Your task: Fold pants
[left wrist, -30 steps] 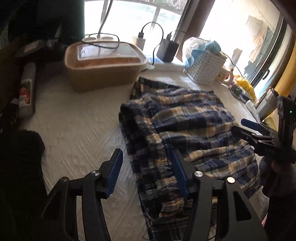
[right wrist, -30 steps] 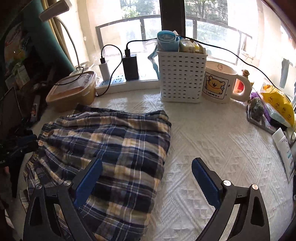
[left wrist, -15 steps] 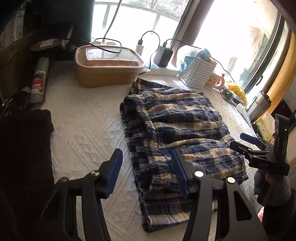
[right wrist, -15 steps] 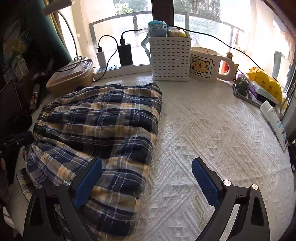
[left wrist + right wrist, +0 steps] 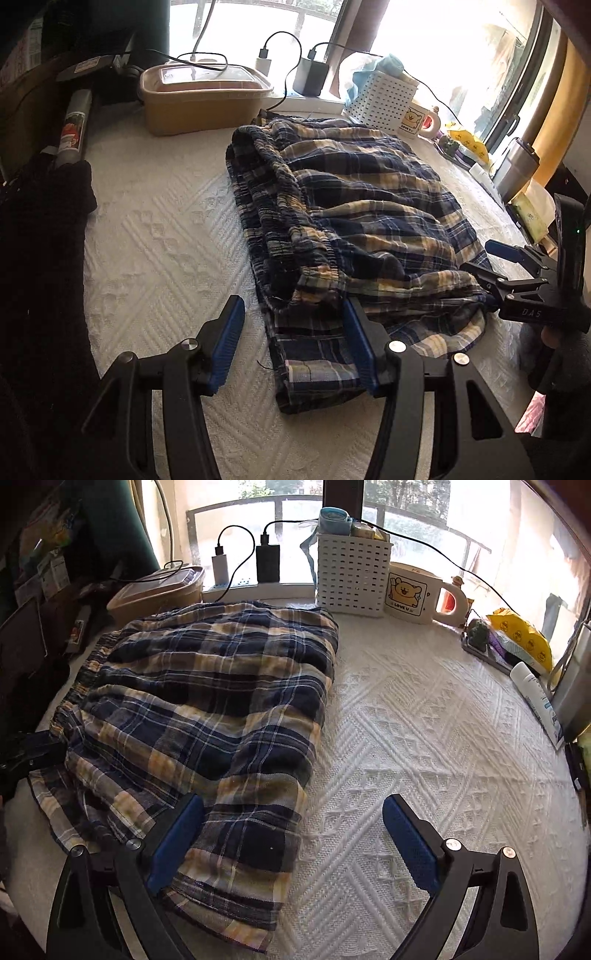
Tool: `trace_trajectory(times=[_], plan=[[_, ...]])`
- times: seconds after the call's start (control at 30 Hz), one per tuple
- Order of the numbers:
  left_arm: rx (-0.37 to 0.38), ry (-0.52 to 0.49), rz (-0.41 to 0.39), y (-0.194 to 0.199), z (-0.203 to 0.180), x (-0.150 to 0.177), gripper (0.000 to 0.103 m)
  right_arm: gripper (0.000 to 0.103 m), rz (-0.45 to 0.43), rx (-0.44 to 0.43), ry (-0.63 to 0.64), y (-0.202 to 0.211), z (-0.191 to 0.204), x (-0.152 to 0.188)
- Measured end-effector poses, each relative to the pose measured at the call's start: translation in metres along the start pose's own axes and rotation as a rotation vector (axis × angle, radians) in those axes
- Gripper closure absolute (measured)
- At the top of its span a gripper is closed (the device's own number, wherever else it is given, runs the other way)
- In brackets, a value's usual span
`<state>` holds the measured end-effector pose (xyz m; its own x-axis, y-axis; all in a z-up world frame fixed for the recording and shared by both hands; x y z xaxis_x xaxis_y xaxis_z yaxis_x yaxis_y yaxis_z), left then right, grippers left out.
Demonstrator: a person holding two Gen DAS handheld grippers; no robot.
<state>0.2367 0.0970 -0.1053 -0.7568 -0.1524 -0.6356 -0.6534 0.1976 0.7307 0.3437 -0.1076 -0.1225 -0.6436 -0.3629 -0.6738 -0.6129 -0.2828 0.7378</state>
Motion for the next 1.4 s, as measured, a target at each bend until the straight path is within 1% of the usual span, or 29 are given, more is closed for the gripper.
trace_trajectory(times=[0.13, 0.37, 0.5, 0.63, 0.8, 0.9, 1.03, 1.07, 1.1, 1.2, 1.23, 1.3, 1.33, 1.37, 1.4], plan=[[-0.006, 0.04, 0.01, 0.006, 0.004, 0.0, 0.048, 0.005, -0.003, 0.003, -0.006, 0.005, -0.001, 0.002], [-0.004, 0.047, -0.065, 0.045, 0.0, 0.004, 0.048, 0.005, -0.072, 0.005, -0.025, 0.04, -0.009, -0.006], [0.002, 0.074, -0.078, 0.054, 0.001, 0.017, 0.048, 0.005, -0.094, 0.002, -0.062, 0.057, -0.018, -0.002], [0.015, 0.097, -0.075, 0.055, -0.001, 0.03, 0.048, 0.005, -0.087, -0.012, -0.105, 0.064, -0.024, 0.008], [0.029, 0.086, -0.071, 0.054, -0.005, 0.036, 0.047, 0.005, -0.062, -0.041, -0.144, 0.062, -0.021, 0.023], [0.039, 0.077, -0.076, 0.054, -0.006, 0.034, 0.047, 0.005, -0.037, -0.061, -0.132, 0.056, -0.011, 0.029], [0.059, 0.07, -0.077, 0.049, -0.009, 0.029, 0.047, 0.005, -0.03, -0.084, -0.085, 0.052, 0.006, 0.031], [0.07, 0.068, -0.073, 0.046, -0.01, 0.028, 0.047, 0.008, -0.029, -0.089, -0.082, 0.051, 0.008, 0.031], [0.079, 0.066, -0.063, 0.041, -0.012, 0.028, 0.047, 0.016, -0.024, -0.101, -0.083, 0.049, 0.01, 0.031], [0.071, 0.081, -0.006, 0.024, -0.013, 0.033, 0.047, 0.033, 0.004, -0.132, -0.095, 0.039, 0.011, 0.036], [0.065, 0.079, -0.029, 0.025, -0.015, 0.031, 0.047, 0.033, -0.007, -0.137, -0.099, 0.038, 0.011, 0.036], [0.077, 0.073, -0.026, 0.024, -0.019, 0.032, 0.048, 0.034, -0.015, -0.147, -0.1, 0.038, 0.011, 0.035], [0.074, 0.067, -0.031, 0.024, -0.021, 0.031, 0.048, 0.038, -0.017, -0.157, -0.102, 0.037, 0.012, 0.034], [0.081, 0.06, -0.039, 0.024, -0.023, 0.031, 0.055, 0.05, -0.024, -0.162, -0.102, 0.036, 0.013, 0.033], [0.093, 0.055, -0.041, 0.024, -0.025, 0.032, 0.074, 0.067, -0.03, -0.17, -0.1, 0.035, 0.015, 0.032]])
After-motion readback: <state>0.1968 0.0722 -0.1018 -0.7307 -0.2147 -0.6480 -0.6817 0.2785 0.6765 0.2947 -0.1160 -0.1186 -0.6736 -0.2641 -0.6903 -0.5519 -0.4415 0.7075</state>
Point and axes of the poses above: each gripper's, at about its wrist camera, not at the fingertips, and y roughly against the way its jaws point, z to its left, x to its underside, the point moved 7 cm from there along -y, roughly the way its jaws point, and after that the axes turned 5 degrees about -z, right-handed, at the moved point
